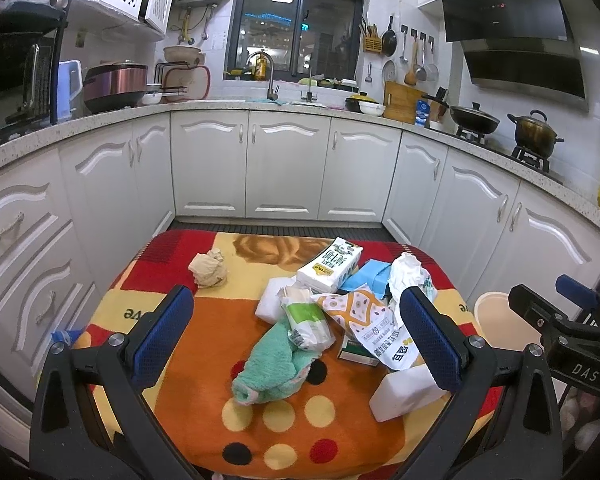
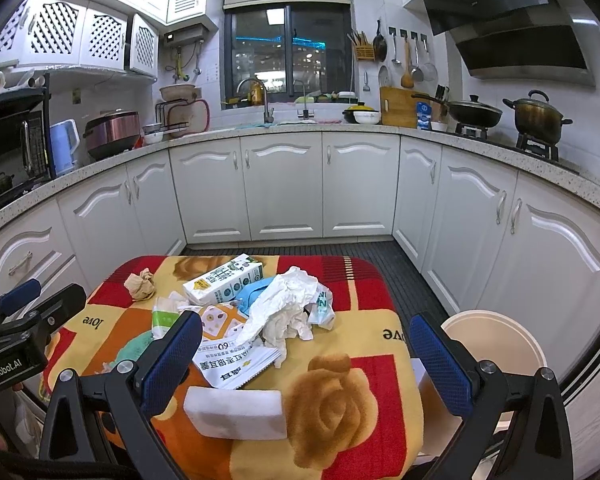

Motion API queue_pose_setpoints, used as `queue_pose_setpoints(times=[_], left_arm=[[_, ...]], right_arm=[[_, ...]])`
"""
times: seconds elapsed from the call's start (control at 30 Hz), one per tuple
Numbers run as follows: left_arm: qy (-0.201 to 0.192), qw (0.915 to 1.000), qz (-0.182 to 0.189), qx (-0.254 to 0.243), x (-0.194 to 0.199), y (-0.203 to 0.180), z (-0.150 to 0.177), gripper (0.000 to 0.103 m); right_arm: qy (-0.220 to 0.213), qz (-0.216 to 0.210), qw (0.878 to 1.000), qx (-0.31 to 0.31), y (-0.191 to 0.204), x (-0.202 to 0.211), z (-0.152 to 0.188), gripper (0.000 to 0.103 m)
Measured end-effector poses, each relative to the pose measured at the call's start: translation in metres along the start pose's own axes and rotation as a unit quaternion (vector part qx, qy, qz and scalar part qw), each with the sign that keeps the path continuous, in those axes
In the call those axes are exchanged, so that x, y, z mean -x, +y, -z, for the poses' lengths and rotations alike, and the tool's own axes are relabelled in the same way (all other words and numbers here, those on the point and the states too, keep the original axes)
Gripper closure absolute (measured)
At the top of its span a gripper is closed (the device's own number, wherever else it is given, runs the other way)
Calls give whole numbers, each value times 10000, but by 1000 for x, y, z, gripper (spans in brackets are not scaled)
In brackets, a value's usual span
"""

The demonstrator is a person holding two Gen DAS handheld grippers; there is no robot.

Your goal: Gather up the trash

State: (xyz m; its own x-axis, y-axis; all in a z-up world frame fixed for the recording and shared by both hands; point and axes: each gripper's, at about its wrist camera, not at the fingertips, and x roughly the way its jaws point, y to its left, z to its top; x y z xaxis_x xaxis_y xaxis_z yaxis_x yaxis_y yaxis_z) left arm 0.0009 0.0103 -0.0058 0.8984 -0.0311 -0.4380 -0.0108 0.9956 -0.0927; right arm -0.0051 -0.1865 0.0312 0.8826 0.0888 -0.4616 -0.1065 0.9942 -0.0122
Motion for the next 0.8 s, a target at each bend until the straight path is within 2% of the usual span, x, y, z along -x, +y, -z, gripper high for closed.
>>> queue_pose_setpoints(times=[0.8], left_arm=[[65, 10000, 0, 50, 0, -4, 1, 0]], right_arm=[[45, -7, 10000, -4, -1, -4, 3, 0]])
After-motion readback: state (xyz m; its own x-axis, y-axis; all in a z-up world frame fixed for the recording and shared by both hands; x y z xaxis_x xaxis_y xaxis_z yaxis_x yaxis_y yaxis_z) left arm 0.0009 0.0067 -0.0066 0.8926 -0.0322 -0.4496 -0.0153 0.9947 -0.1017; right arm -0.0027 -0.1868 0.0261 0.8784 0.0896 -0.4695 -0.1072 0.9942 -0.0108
